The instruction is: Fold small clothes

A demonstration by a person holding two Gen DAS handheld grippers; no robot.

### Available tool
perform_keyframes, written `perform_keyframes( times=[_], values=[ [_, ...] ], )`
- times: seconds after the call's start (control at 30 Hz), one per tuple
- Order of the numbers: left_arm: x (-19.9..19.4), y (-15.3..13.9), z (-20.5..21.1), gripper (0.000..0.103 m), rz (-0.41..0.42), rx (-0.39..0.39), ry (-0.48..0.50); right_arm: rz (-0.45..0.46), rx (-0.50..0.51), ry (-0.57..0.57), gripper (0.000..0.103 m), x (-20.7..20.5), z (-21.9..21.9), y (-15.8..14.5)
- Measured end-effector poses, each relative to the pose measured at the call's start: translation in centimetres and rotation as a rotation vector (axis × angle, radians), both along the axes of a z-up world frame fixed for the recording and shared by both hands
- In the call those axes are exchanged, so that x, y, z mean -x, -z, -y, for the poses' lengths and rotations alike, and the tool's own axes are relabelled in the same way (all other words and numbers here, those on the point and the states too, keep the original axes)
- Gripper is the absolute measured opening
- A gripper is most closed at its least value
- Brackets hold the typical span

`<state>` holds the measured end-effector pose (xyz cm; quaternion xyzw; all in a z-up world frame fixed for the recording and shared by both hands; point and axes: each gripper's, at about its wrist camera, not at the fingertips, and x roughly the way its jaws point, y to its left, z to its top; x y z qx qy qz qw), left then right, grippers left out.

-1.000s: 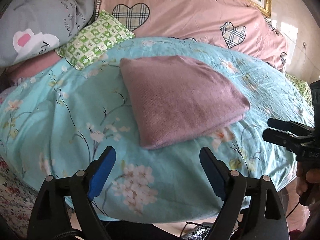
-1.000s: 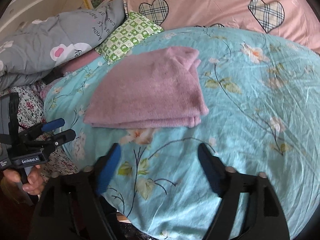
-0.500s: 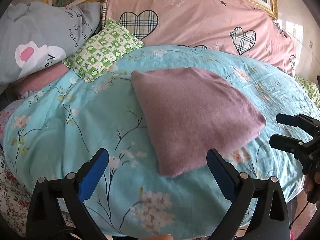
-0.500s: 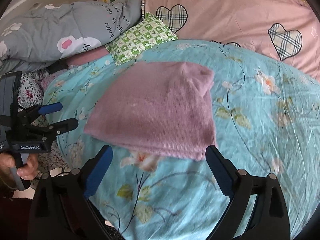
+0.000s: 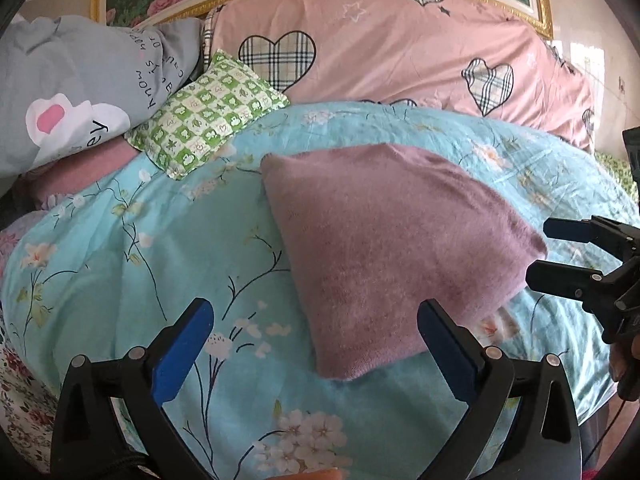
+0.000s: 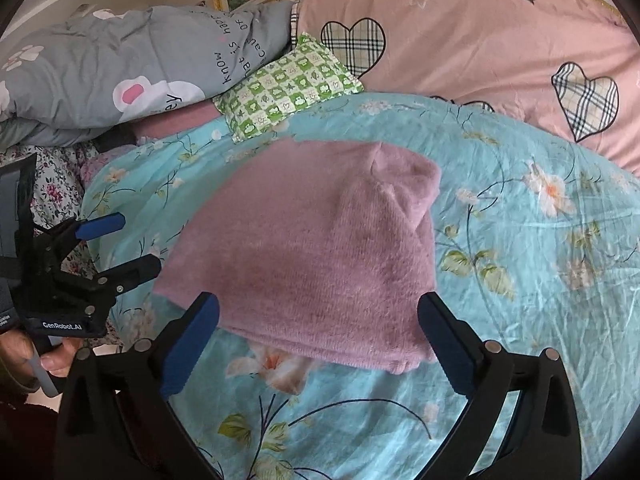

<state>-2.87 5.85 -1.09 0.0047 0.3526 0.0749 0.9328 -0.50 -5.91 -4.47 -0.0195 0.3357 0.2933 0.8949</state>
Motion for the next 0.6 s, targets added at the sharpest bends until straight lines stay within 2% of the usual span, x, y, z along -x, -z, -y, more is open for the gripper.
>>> perform_keyframes(
  times=[0.2,0.6],
  values=[
    [-0.1,0.7,0.5,0.102,0.008,-0.036,-0.032,-0.007,-0.013,0.013,0.100,0.2,0.0,1.0],
    [-0.1,1.1,0.8,0.102,0.013,-0.031,-0.019,0.009,-0.032,0.020,0.100,0.4,-0.6,2.0]
  ],
)
